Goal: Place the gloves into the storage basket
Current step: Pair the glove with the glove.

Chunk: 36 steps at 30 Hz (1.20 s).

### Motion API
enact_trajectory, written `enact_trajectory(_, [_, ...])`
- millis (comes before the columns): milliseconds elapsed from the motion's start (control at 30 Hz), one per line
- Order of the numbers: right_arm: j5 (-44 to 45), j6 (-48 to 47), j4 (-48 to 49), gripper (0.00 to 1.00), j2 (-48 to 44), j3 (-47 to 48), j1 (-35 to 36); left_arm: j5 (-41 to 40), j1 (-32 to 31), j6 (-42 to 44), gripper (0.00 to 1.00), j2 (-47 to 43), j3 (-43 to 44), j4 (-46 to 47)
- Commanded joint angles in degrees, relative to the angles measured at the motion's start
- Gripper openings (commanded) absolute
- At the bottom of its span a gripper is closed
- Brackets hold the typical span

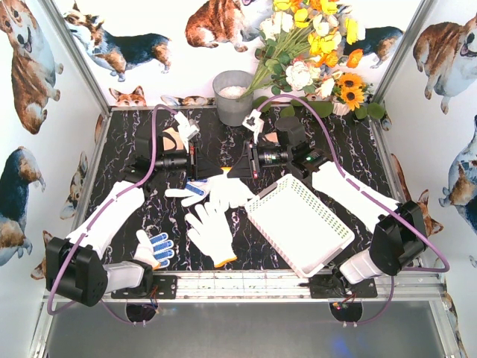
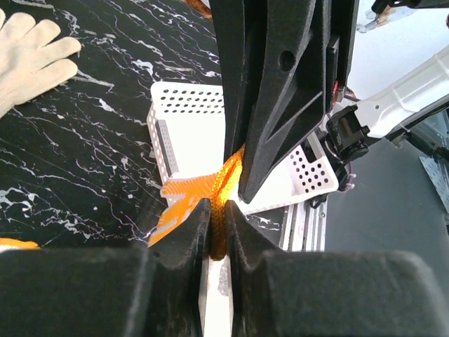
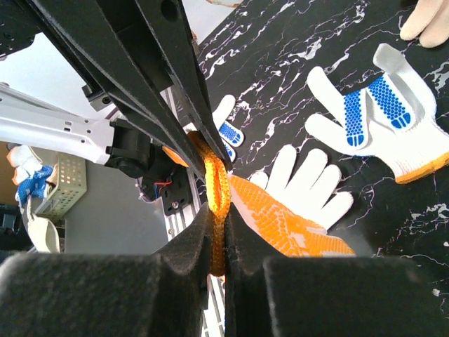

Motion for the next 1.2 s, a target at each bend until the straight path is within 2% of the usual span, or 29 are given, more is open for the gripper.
enact_trajectory(0, [-0.38, 0.71, 4.1, 0.0, -1.03, 1.31, 0.14, 0.34, -0.01, 2.49, 0.02, -0.13, 2.1, -2.23])
enact_trajectory(133, [3.32, -0.63, 1.53, 0.0, 1.62, 4.61, 1.31, -5.22, 0.15, 7.22, 0.0, -1.5, 3.47, -8.1])
enact_trajectory(233, [6.91, -1.86, 0.91, 0.0, 4.28, 7.73, 2.91, -14.03, 0.27, 9.48, 0.0, -2.39, 4.34, -12.2])
enact_trajectory(367, [9.74, 0.47, 5.64, 0.0, 8.68, 10.27, 3.93, -25.87, 0.72, 9.66, 0.0, -2.6, 5.43, -15.9])
enact_trajectory(667, [8.44, 2.3, 15.61, 0.0, 18.44, 15.97, 5.94, -38.01, 3.06, 10.75, 0.0, -4.54, 7.05, -20.93])
enact_trajectory(800, [8.89, -0.78, 16.7, 0.0, 20.84, 15.78, 7.56, -40.47, 3.33, 9.98, 0.0, -5.17, 5.9, -23.77])
enact_trajectory(900, [8.61, -2.02, 17.01, 0.0, 21.72, 14.91, 8.64, -39.04, 3.32, 8.27, 0.0, -6.31, 3.11, -24.27])
enact_trajectory(1033, [7.93, -1.54, 18.15, 0.0, 21.5, 12.41, 9.74, -38.06, 3.3, 5.54, 0.0, -8.48, -0.47, -24.33])
enact_trajectory(1167, [8.38, -1.16, 18.41, 0.0, 20.99, 11.09, 10.18, -41.02, 3.28, 3.47, 0.0, -10.35, -1.61, -24.18])
